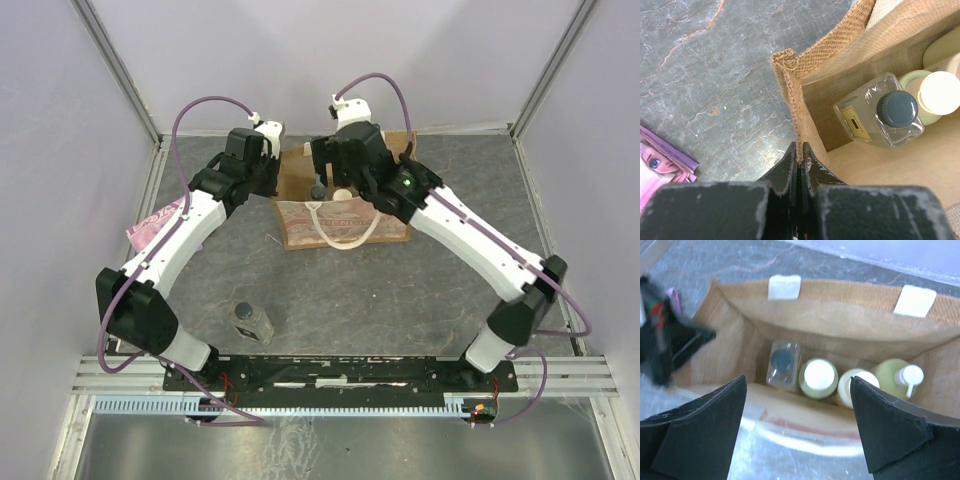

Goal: Place the personal care products into the canvas bag

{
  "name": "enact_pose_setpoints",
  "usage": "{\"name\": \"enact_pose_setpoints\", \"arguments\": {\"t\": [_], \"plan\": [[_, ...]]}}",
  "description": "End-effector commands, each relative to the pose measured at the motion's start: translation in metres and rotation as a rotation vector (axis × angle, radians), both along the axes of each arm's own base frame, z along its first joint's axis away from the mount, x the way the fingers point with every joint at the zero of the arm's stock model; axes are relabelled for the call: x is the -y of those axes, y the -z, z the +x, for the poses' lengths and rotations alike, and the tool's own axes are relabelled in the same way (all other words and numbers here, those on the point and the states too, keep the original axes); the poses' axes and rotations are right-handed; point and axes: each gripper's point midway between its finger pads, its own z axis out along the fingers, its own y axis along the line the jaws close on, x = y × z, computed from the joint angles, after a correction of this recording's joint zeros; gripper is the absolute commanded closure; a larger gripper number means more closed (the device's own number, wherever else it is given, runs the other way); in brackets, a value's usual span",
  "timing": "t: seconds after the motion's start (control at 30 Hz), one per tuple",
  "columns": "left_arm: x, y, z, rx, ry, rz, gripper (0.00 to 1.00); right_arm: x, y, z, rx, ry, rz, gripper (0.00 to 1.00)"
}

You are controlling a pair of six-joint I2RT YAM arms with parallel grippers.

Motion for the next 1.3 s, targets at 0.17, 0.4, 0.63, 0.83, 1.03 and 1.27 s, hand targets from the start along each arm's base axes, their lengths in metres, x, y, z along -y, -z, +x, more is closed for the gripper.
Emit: {"name": "enact_pose_setpoints", "arguments": {"t": [0.17,0.4,0.63,0.83,1.03,1.27], "plan": [[-0.010,-0.034,0.013,0.083,-0.032,0.017,0.97,-0.039,-0.004,-0.125,0.030,-0.378,-0.043,0.07],[-0.007,-0.029,0.016,0.065,-0.009,0.036,0.97,-0.081,0.030,-0.193,0.046,-0.557,0.021,0.06],[-0.010,-0.030,0.017,0.071,-0.012,0.050,0.97,-0.129,0.042,-0.239,0.052,-0.678,0.094,0.04],[-0.008,-0.035,0.015,0.079,-0.009,0.040,0.97,-0.164,0.059,-0.268,0.039,-0.756,0.110,0.03],[-0.009,-0.039,0.014,0.086,-0.010,0.031,0.97,-0.179,0.090,-0.271,0.017,-0.774,0.056,0.01],[-0.007,-0.041,0.015,0.091,-0.006,0.026,0.97,-0.195,0.130,-0.274,-0.005,-0.831,-0.042,0.00]]}}
